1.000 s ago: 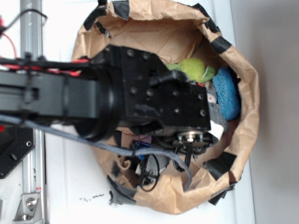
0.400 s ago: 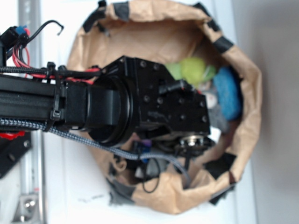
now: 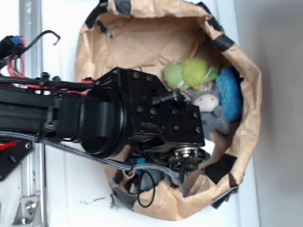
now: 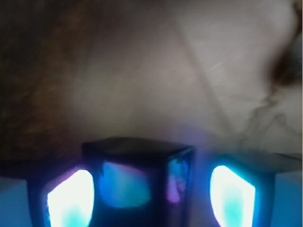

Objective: Grab the black box.

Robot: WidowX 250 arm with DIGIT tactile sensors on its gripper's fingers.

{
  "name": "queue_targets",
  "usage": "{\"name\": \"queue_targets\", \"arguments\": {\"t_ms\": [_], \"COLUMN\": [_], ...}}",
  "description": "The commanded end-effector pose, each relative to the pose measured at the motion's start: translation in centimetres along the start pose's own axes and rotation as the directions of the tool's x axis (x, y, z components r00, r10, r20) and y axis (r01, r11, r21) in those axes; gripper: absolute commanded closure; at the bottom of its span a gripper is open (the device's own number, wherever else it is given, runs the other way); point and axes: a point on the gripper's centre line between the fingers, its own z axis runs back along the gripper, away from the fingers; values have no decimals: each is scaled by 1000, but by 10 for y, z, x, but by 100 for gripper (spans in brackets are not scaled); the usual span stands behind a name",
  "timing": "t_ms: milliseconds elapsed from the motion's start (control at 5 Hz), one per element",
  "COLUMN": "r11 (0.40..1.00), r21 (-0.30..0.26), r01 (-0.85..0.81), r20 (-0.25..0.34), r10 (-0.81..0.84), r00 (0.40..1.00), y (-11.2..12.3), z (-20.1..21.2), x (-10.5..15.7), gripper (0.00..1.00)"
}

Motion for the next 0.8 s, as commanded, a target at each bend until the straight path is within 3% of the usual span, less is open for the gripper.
{"name": "queue_targets", "arguments": {"t_ms": [0,200,400,600], "r11": [994,994,996,996], "r21": [-3,-24,25,67], "r01": [110,107,85,52], "r20": [-3,-50,-96,-75], "r10": [-110,-108,-83,-47], "r00": [994,993,992,996], "y": [-18,-17,-9,-4], "z": [3,-24,-49,-44], "x": [-13,-4,3,2], "gripper": [0,0,0,0]}}
